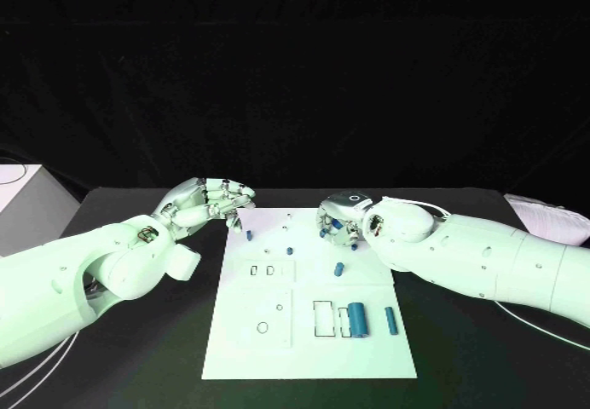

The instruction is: Assemble the parts on the task board

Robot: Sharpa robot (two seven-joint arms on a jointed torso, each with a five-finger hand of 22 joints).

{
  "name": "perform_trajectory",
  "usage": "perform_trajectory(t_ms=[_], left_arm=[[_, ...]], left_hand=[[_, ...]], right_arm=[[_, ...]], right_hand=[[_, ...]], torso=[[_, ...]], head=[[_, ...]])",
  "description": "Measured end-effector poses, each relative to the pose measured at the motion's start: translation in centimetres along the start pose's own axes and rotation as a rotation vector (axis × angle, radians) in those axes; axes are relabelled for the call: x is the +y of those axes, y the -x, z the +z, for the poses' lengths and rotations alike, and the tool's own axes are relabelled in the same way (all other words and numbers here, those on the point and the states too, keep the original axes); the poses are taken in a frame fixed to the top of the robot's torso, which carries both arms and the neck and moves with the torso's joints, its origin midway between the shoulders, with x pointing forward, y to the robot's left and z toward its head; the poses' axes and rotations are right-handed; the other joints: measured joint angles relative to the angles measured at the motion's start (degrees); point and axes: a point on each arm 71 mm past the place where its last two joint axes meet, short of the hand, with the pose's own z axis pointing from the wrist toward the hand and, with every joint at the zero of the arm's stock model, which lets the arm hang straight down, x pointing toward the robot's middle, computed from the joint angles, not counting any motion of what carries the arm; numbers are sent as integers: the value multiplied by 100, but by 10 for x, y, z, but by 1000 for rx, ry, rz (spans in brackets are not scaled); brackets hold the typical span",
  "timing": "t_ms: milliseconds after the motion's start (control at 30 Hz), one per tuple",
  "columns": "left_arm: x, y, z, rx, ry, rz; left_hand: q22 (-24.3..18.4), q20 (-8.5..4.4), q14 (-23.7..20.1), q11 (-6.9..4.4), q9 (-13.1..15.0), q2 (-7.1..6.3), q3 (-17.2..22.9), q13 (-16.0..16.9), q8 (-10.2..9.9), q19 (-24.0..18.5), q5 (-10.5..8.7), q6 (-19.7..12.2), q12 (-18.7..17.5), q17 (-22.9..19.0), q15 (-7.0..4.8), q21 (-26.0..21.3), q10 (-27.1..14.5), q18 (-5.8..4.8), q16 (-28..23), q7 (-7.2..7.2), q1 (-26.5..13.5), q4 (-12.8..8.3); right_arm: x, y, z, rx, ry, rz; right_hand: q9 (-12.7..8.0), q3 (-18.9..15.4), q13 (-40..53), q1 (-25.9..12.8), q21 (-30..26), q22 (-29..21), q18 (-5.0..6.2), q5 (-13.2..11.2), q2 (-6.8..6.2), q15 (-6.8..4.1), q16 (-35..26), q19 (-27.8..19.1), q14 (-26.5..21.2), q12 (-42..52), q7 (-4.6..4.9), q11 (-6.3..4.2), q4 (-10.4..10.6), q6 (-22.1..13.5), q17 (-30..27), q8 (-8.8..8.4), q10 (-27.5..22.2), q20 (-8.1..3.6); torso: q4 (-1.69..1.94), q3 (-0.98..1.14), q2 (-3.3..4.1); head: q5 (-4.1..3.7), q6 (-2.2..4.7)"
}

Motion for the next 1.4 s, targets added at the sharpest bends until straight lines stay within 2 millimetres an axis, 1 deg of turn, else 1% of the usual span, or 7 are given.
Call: perform_trajectory(t_ms=[333,400,467,567,667,1033,1400], left_arm=[[0,0,0,6,6,-2],[0,0,0,7,8,-2],[0,0,0,7,9,-2],[0,0,0,8,11,-2],[0,0,-1,8,12,-2],[0,0,-1,8,15,-2],[1,1,-1,7,16,-2]], left_hand=[[6,0,0,0,5,0,0,0,0,0,0,0,0,0,0,0,0,0,0,0,0,0],[6,0,0,0,5,0,0,0,0,0,0,0,0,0,0,-1,0,0,0,0,0,0],[6,0,0,0,5,0,1,0,0,0,0,0,0,0,0,0,0,0,0,0,0,-1],[6,0,0,0,4,0,23,0,0,0,0,0,0,-5,0,-1,0,0,0,0,0,-23],[11,0,0,0,4,0,23,0,0,0,0,0,0,-5,0,-1,0,0,0,0,0,-23],[11,0,0,2,3,0,23,-5,0,1,0,-21,0,-5,0,-1,-1,0,-22,-21,0,-23],[16,20,-20,21,9,0,39,-5,0,-19,0,-20,0,-10,20,21,-20,0,-22,-21,0,-7]], right_arm=[[3,0,2,-3,4,2],[3,0,3,-2,4,2],[3,0,3,-2,4,2],[3,0,3,-1,3,2],[3,0,3,-3,2,1],[5,2,4,-27,-9,2],[10,10,3,-124,-27,14]], right_hand=[[15,4,6,0,0,-2,0,-31,0,0,24,0,0,0,0,9,18,0,-9,0,13,0],[40,25,20,32,0,12,0,-31,31,0,35,0,0,0,0,-11,38,0,-9,0,74,0],[90,97,29,134,0,45,0,-34,134,-23,66,0,23,0,-63,-37,-13,66,-9,48,170,0],[166,165,57,198,5,105,2,-59,196,-54,104,34,8,23,-98,-61,-69,214,5,147,309,-34],[243,229,69,291,49,161,2,-180,288,-100,133,62,23,45,-137,-10,-134,322,36,225,360,-62],[320,263,70,297,49,177,1,-202,294,-113,133,40,11,67,-162,-2,-169,346,12,266,368,-83],[352,262,71,326,49,197,1,-162,323,-112,133,40,10,65,-162,-2,-169,346,6,265,368,-83]], torso=[[0,-7,4],[1,-6,6],[1,-7,6],[1,-7,5],[-1,-7,5],[-1,-7,4],[-8,-6,-3]], head=[[-6,-11],[-7,-11],[-7,-15],[-4,-20],[-1,-24],[7,-21],[32,19]])
